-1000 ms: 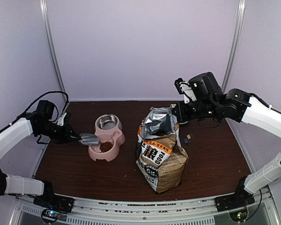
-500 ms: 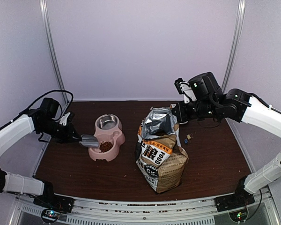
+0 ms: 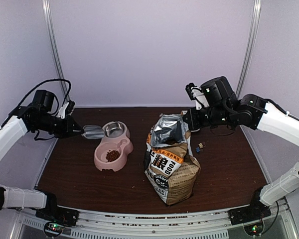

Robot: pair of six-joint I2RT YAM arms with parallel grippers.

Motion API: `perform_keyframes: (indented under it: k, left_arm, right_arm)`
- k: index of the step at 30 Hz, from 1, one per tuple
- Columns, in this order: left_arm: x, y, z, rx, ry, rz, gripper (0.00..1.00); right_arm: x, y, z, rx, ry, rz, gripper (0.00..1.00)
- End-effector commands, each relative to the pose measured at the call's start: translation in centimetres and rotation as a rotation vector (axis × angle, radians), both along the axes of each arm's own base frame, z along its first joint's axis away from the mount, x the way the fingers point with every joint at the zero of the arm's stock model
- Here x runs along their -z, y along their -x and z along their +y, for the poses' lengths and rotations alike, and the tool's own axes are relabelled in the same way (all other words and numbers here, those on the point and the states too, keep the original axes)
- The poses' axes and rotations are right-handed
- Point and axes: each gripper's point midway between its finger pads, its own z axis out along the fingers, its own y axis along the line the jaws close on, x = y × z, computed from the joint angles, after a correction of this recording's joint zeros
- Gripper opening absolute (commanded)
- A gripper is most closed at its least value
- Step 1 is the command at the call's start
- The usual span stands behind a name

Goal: Serve the pet food
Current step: Insert the spatula into the pet food bag.

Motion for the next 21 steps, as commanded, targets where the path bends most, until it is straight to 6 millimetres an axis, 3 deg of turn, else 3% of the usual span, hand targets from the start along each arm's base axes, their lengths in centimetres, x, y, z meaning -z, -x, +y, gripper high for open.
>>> perform_keyframes:
  k: [1,14,21]
  left_arm:
    - [-4.5,1.1,-2.3,0.075,0.044,-0.096,0.0]
    - [-13.3,6.8,-14.2,0.501,0.11,-0.309,0.0]
    - [-15.6,8.9,-17.5,0.621,0.166,-0.392,0.0]
  right_arm:
    - [-3.1,-1.4,-0.7,0.057,-0.032,-0.092,0.0]
    - [-2.7,-0.5,2.1,-0.009,-0.032,-0.081,0.0]
    - [-2.5,0.0,2.9,-0.036,-0.031,-0.079,0.0]
